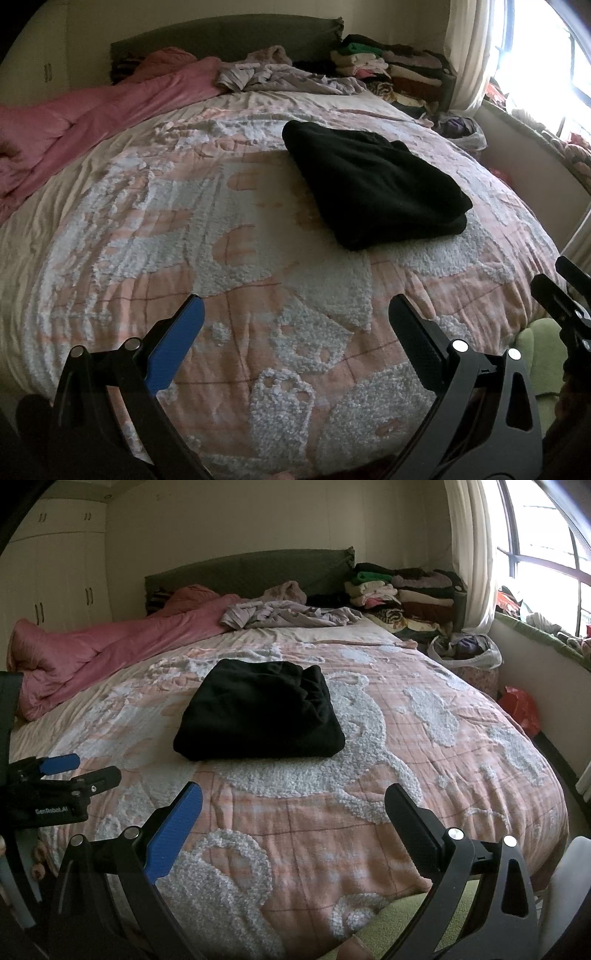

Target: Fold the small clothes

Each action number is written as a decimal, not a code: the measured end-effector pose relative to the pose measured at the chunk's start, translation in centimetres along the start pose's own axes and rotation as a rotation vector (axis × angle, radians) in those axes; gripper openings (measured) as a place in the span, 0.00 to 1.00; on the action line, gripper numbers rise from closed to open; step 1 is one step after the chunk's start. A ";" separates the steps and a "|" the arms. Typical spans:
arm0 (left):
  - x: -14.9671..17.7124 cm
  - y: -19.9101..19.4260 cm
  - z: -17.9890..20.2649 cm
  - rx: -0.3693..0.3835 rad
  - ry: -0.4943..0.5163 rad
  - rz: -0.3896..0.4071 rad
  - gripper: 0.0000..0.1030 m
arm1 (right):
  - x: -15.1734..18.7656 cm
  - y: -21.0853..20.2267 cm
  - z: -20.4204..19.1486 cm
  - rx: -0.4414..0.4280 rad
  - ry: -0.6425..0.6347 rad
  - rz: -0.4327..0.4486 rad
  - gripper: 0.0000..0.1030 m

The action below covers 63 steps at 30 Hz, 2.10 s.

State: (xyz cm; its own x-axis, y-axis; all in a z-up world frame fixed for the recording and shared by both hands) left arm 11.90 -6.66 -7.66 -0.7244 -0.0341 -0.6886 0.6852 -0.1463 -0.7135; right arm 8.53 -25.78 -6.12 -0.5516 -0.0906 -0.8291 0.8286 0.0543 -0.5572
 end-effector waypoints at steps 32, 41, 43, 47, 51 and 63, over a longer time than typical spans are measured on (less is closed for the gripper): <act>-0.1 -0.2 0.0 -0.004 0.000 0.004 0.91 | 0.0 0.0 -0.1 0.002 -0.002 -0.002 0.96; -0.2 -0.3 -0.1 -0.004 -0.001 0.006 0.91 | 0.0 -0.1 0.0 0.001 -0.004 -0.001 0.96; -0.2 -0.3 -0.1 -0.004 -0.001 0.005 0.91 | 0.0 -0.1 0.0 0.001 -0.004 -0.001 0.96; -0.3 -0.5 -0.1 -0.012 0.007 0.008 0.91 | 0.0 -0.1 -0.1 0.001 -0.004 -0.001 0.96; -0.4 -0.6 0.0 -0.017 0.011 0.008 0.91 | 0.0 -0.1 -0.1 0.002 -0.005 -0.002 0.96; -0.2 -0.4 0.1 -0.026 0.030 0.004 0.91 | -0.1 -0.1 -0.1 0.002 -0.004 -0.002 0.96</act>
State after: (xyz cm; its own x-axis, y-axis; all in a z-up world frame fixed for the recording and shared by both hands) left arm 11.78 -6.73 -7.22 -0.7196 -0.0053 -0.6943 0.6897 -0.1204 -0.7140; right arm 8.49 -25.72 -6.02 -0.5530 -0.0946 -0.8278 0.8277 0.0521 -0.5588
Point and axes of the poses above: each gripper's, at about its wrist camera, not at the fingertips, and y roughly the way its jaws point, z to its right, x to its underside, the point moved 10 cm from there along y, roughly the way its jaws point, and after that the axes turned 6 degrees about -y, right-handed, at the moved point
